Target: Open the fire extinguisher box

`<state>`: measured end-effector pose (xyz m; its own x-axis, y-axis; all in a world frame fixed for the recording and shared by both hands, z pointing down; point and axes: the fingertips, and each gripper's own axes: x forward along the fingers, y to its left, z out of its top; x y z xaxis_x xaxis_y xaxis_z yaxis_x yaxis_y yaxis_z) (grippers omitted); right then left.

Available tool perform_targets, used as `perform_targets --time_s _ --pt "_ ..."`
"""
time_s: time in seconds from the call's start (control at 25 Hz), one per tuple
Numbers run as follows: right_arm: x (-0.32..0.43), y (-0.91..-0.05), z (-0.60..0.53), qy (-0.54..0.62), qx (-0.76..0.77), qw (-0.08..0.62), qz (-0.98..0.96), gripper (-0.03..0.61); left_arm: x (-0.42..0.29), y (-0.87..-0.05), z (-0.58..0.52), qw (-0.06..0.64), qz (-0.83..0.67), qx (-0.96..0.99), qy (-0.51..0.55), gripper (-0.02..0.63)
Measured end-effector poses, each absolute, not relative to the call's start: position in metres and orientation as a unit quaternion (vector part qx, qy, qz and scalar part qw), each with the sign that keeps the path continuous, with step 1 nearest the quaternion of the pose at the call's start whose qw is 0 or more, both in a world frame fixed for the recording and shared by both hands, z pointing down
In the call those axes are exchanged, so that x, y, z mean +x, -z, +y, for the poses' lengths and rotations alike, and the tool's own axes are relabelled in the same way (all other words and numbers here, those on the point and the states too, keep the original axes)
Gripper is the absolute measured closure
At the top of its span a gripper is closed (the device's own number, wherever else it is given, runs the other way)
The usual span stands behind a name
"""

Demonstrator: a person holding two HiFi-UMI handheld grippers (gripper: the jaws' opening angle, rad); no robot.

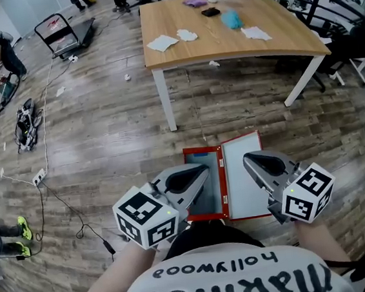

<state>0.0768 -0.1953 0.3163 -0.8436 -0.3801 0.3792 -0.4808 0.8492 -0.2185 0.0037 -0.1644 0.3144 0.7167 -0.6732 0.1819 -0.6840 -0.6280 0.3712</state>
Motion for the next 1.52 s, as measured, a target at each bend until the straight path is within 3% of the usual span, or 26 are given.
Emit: perform_targets --time_s 1.08,1.52 --pt "0.073 -0.321 -0.204 -0.154 0.221 0.166 -0.949 0.569 -0.002 -0.314 -0.173 0.211 -0.374 0.903 -0.009 0.604" --pt "0.075 -0.319 -0.220 -0.194 0.253 0.112 -0.941 0.569 -0.006 -0.312 -0.177 0.207 -0.378 0.902 -0.007 0.604"
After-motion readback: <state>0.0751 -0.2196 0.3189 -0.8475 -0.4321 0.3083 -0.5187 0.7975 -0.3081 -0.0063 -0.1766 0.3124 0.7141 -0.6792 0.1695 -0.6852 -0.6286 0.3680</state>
